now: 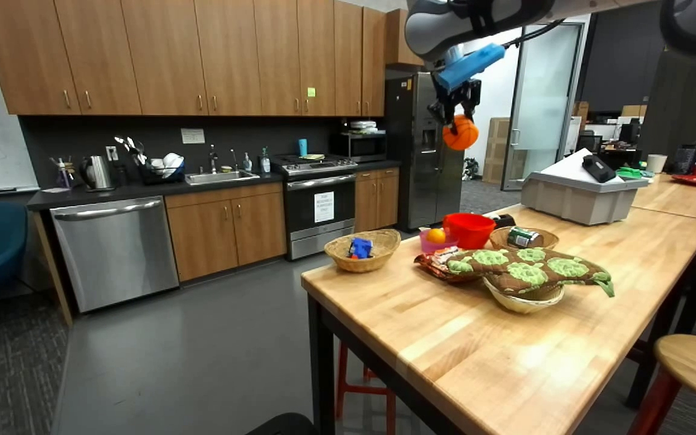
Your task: Pick up the small ball and put it into the red bowl
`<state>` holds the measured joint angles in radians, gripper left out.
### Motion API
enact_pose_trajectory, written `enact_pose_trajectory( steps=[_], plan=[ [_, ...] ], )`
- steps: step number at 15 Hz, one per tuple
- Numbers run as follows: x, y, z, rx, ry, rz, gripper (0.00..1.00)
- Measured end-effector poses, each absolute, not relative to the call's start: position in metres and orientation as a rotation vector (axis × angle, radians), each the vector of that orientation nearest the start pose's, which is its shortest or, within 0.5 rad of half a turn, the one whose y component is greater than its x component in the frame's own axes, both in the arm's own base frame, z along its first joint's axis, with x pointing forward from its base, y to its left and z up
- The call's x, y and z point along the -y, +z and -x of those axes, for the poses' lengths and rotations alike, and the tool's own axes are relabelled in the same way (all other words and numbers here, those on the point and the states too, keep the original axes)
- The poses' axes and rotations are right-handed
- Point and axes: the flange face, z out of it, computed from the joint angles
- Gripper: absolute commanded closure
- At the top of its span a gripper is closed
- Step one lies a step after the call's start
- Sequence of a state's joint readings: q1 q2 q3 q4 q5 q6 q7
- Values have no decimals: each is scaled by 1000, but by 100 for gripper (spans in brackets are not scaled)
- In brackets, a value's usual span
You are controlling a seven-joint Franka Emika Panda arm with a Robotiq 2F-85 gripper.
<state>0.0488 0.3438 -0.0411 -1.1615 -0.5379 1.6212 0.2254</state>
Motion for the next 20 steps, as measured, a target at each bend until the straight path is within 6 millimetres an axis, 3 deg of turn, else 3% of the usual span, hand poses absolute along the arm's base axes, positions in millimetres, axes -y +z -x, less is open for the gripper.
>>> enact_pose_trajectory(
  steps=[5,7,9,13,20],
  plan=[
    [63,628,-667,375,152,-2599,78],
    [67,624,-669,399,116,-2605,28],
    [68,621,-673,413,93,-2602,23],
    [59,620,-679,403,71,-2597,0],
    [50,628,-685,310,91,-2575,0]
  ],
)
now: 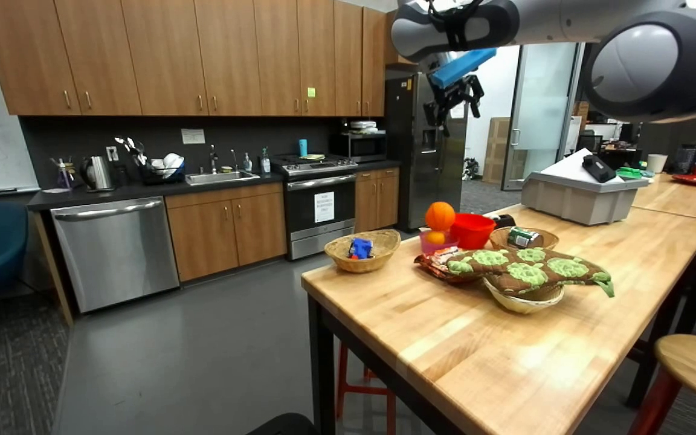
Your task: Pick up the small ball and put it into the red bowl
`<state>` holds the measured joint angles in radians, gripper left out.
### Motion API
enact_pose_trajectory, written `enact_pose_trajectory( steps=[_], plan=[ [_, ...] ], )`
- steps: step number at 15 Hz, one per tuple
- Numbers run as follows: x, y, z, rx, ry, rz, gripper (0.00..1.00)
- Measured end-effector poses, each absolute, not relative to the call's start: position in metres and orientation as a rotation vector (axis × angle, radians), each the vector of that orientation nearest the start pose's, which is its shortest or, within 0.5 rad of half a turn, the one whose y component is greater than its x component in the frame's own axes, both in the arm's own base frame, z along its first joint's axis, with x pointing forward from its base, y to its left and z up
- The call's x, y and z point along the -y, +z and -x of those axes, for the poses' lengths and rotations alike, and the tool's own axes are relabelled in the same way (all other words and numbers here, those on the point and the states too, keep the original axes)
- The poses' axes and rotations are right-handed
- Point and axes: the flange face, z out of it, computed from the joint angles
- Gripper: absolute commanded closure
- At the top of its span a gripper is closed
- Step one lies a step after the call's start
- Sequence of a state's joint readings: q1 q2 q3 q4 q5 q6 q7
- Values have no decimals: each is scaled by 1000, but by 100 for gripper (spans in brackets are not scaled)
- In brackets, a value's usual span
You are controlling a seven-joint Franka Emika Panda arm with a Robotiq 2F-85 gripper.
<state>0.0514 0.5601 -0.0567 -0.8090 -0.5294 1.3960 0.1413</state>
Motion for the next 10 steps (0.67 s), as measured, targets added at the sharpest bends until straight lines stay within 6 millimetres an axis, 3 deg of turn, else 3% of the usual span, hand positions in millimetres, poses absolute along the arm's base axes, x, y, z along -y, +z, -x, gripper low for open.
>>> enact_pose_trajectory(
  steps=[10],
  plan=[
    [41,626,-691,220,98,-2662,0]
  ],
)
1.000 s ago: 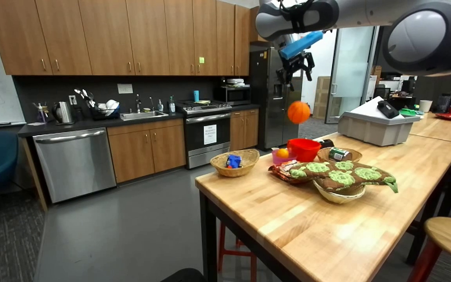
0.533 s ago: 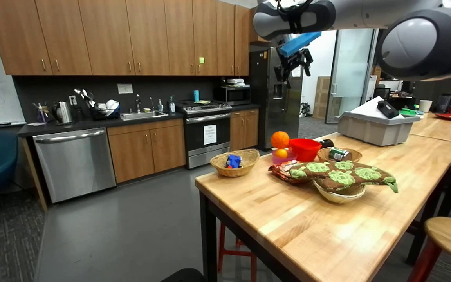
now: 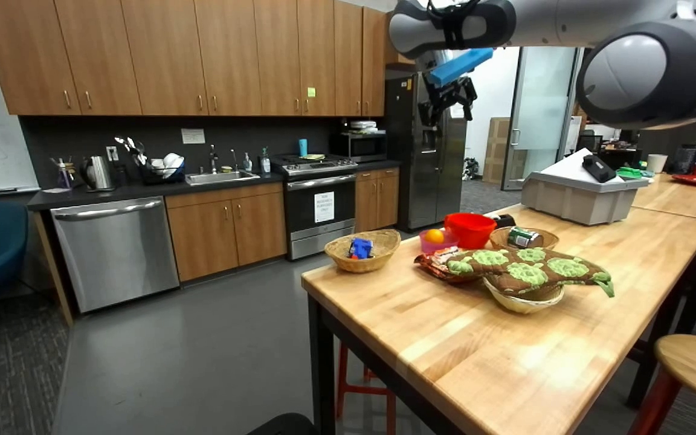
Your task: Pick up the small ball and put it into the red bowl
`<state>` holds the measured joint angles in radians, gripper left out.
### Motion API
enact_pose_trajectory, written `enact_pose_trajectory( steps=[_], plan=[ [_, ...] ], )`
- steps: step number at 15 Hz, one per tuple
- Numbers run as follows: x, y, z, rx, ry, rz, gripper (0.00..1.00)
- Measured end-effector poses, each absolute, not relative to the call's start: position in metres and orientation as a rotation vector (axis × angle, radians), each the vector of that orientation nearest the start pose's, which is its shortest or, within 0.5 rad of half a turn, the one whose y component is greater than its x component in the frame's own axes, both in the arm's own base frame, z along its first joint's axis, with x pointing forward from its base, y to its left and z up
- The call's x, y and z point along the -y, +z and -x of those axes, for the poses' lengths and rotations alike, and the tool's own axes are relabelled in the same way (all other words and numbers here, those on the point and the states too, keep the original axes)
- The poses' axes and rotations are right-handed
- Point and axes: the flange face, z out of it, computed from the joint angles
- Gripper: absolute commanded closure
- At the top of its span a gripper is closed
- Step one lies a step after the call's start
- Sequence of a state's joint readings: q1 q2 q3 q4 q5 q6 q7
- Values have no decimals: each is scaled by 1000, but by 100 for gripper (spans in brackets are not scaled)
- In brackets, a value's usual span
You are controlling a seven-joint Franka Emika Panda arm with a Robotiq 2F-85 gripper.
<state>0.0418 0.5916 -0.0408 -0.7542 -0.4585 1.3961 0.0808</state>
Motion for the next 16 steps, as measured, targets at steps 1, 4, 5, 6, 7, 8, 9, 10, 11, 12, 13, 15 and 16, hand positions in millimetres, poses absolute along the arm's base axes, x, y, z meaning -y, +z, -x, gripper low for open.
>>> enact_pose_trajectory(
  steps=[1,4,5,6,7,8,9,10,11,12,13,15,16],
  plan=[
    [39,625,-692,-250,-123,3571,0],
    [-2,609,-698,-82,-100,3477,0],
    [-20,600,-700,-26,-82,3455,0],
    [-38,591,-700,26,-63,3441,0],
    [-57,581,-701,68,-46,3430,0],
    [-73,570,-702,96,-34,3419,0],
    [-84,560,-702,111,-26,3410,0],
    [-93,548,-703,118,-20,3404,0],
    [-99,536,-704,113,-16,3400,0],
    [-102,525,-703,96,-11,3397,0],
    [-101,515,-702,70,-8,3397,0],
    [-97,500,-697,-4,-9,3385,0],
    [-93,494,-693,-45,-14,3377,0]
  ],
)
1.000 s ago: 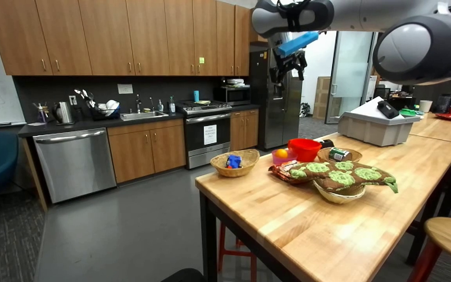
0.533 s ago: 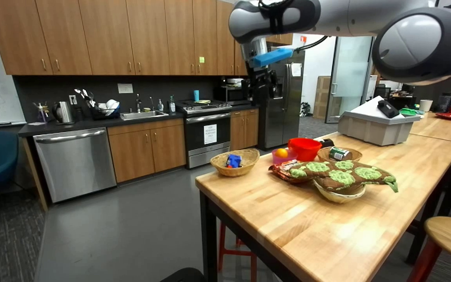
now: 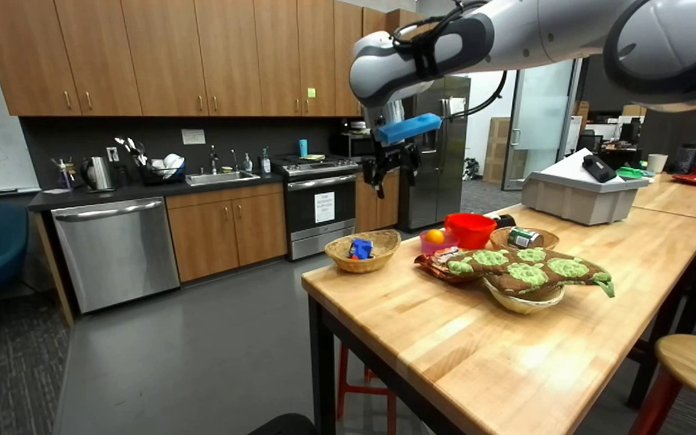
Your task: Pick up the small ball and put it into the red bowl
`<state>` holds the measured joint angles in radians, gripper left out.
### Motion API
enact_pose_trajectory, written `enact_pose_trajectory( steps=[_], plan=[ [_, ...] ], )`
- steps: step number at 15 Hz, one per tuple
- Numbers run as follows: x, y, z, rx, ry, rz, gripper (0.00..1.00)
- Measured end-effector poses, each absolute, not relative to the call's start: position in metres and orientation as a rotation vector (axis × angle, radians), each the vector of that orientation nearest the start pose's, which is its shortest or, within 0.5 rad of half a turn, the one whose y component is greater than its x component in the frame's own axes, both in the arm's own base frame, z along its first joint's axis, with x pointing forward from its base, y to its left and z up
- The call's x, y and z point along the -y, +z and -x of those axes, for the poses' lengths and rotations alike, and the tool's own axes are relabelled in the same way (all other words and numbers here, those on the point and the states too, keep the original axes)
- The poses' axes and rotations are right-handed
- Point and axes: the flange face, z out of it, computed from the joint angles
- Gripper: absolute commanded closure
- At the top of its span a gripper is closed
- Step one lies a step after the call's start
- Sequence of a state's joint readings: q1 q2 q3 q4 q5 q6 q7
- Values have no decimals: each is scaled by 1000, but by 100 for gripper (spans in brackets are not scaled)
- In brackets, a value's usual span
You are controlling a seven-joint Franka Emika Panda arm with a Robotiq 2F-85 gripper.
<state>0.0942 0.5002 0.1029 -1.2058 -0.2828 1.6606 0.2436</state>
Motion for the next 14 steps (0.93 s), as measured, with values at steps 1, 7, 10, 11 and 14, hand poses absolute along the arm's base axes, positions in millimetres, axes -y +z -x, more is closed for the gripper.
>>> enact_pose_trajectory(
  steps=[1,7,10,11,14],
  plan=[
    [-89,489,-690,-83,-22,3368,0],
    [-74,462,-653,-211,-69,3303,0],
    [-90,446,-623,-149,-80,3270,0],
    [-96,440,-612,-127,-82,3266,0],
    [-95,423,-573,-104,-53,3275,0]
  ],
)
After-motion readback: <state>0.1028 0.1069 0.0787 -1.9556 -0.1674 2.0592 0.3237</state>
